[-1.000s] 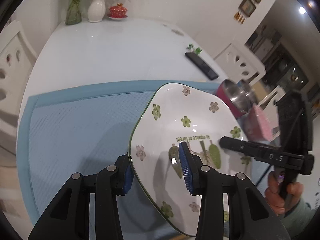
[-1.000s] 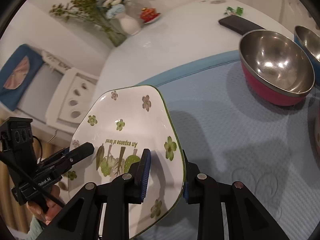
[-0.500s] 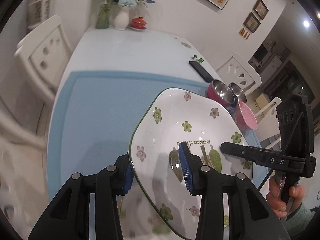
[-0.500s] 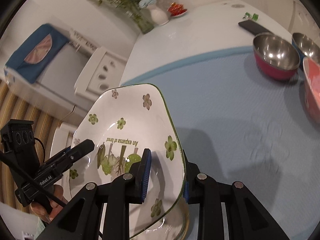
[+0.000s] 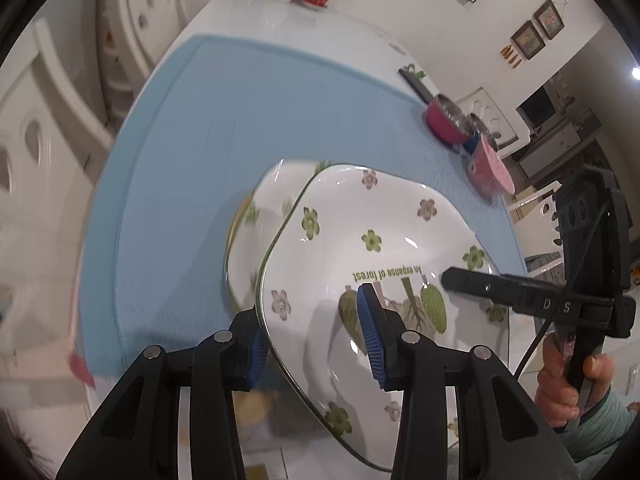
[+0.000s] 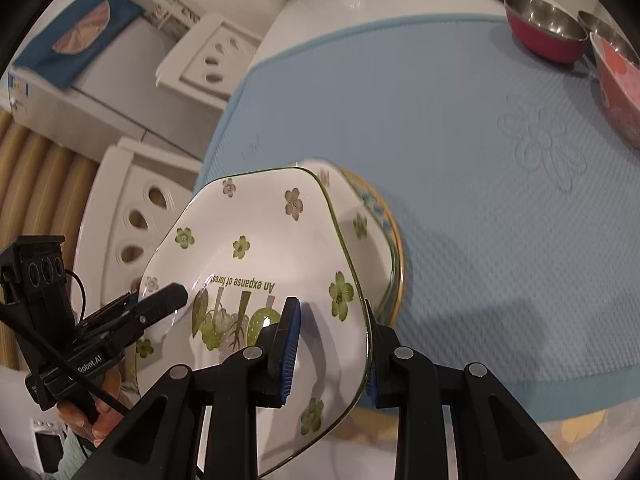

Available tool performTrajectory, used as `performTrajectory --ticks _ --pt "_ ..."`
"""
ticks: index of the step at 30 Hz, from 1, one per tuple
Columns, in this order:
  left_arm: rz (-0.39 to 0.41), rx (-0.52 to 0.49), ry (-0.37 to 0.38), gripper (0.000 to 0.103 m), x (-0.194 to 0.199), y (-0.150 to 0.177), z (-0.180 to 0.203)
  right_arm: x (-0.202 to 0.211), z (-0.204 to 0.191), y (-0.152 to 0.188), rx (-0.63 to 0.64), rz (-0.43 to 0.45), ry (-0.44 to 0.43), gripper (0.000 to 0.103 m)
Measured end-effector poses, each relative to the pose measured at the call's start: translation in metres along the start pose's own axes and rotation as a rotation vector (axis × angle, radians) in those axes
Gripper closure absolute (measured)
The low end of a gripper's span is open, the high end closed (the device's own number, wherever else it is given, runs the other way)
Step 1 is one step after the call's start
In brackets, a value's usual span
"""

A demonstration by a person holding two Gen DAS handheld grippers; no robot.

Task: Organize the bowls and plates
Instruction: 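Carry the smaller forest plate over the plate stack with the right gripper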

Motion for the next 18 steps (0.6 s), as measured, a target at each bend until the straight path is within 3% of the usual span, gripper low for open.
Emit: performTrajectory --ticks 9,18 --pt "0.004 -0.011 -0.043 0.067 -0.008 0.017 -0.006 -0.021 -0.004 0.000 0.042 -0.019 0.033 0.076" --pt "0.012 -0.012 -0.029 0.067 -0.008 0.019 -0.007 -0.026 0.001 -0.010 0.027 -0.025 0.037 0.076"
Point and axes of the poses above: each gripper's, at about its wrist camera, not at the fingertips, and x roughly against the way its jaws point, z to its right, y to its underside, the point moved 4 cm from there along -x, roughly the way its jaws point, and after that the axes turned 8 degrees about z, right-handed, at the moved point
